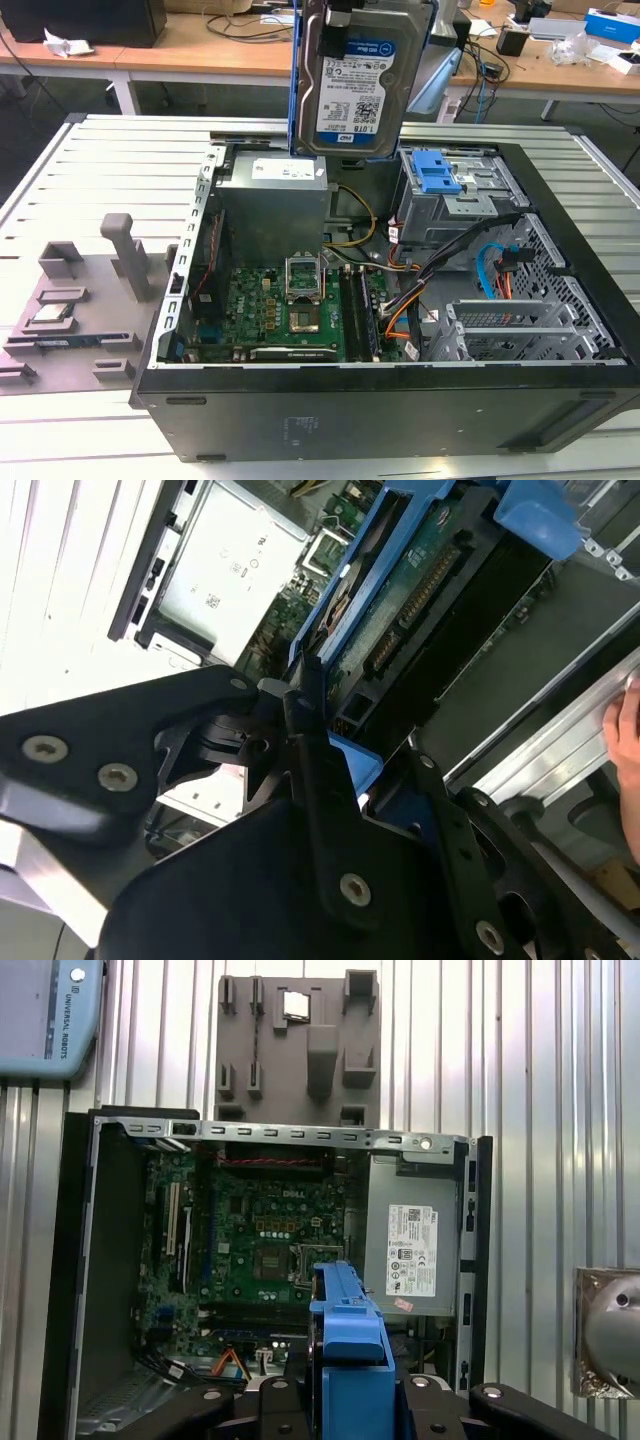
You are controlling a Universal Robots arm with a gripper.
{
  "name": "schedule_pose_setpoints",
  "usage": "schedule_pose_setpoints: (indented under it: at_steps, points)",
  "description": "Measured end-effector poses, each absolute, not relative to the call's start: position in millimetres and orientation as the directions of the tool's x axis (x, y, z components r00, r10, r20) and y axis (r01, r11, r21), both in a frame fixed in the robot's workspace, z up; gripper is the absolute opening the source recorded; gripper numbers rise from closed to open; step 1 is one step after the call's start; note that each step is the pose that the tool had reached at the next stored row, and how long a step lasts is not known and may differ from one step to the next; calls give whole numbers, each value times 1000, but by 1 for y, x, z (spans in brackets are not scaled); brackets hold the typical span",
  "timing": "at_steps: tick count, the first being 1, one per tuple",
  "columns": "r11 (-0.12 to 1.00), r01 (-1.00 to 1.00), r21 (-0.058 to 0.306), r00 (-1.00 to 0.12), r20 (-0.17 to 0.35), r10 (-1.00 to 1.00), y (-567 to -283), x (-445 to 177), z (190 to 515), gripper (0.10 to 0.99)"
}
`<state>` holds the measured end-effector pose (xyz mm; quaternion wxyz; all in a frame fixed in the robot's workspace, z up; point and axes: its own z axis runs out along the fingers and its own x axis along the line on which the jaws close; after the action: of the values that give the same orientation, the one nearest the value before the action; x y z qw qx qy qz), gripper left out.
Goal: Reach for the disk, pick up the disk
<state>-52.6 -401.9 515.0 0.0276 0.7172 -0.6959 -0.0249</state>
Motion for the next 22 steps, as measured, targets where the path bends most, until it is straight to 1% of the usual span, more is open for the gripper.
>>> schedule_pose_setpoints:
  at_steps: [22]
  points:
    - [-30,-997,74,30,3,-1000,-423,-53,515,369]
